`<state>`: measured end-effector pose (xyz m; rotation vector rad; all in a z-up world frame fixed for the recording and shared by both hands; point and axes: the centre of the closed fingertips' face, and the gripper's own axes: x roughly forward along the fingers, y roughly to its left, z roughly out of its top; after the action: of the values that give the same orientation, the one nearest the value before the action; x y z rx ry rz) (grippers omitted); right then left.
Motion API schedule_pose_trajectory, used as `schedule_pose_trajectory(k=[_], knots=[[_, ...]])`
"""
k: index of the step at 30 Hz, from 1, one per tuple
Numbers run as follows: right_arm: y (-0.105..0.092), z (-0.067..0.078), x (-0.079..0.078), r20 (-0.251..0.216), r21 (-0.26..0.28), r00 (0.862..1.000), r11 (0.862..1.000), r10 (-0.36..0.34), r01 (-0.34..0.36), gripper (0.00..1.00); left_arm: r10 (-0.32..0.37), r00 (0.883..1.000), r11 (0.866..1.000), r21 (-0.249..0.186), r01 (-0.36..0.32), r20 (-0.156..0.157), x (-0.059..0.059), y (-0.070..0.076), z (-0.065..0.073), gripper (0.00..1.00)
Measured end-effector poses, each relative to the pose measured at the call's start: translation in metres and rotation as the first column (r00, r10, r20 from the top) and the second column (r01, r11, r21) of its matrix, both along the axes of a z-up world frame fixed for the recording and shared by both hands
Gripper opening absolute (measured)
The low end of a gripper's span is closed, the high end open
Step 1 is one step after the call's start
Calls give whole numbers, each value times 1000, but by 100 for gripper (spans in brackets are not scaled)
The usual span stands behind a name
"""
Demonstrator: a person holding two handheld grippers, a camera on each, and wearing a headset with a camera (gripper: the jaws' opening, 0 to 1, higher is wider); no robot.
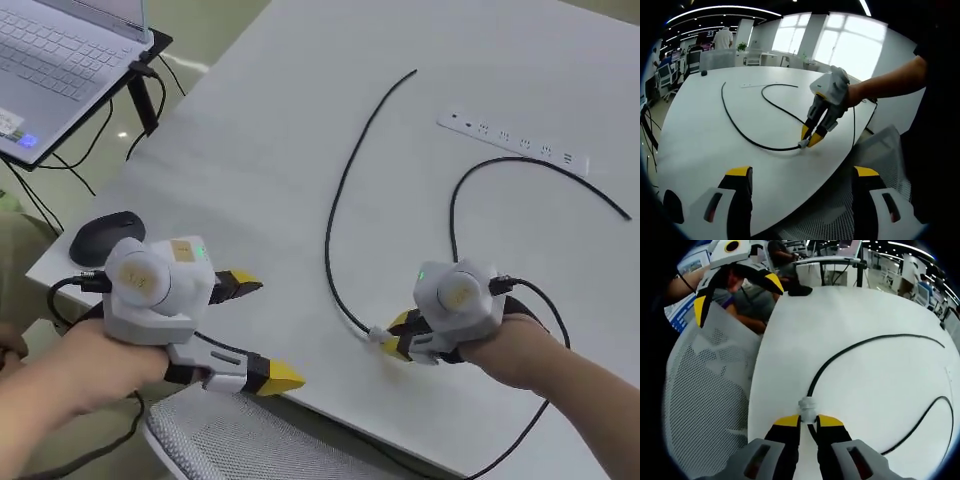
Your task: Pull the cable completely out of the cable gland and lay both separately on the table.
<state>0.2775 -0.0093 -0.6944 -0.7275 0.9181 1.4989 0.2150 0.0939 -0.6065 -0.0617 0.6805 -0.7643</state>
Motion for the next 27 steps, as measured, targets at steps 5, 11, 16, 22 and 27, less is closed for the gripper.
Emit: schedule_pose_trajectory(k=[5,11,16,22,27], knots=[[2,21,-5,-2,17,1000,1000,-9,9,6,-27,1000,1000,-12,27,9,2,-9,8,79],[3,56,-8,12,50,1000,998,-24,23,6,-75,995,997,-28,77,62,10,-29,27,80],[0,80,-11,29,64,999,997,-33,31,6,-121,988,992,-35,124,92,19,-45,42,79],[-4,105,-19,49,75,998,997,-29,25,6,-180,975,982,-36,186,133,26,-65,58,77],[-6,122,-29,54,92,998,996,-12,7,5,-242,957,968,-22,249,160,31,-80,60,75]])
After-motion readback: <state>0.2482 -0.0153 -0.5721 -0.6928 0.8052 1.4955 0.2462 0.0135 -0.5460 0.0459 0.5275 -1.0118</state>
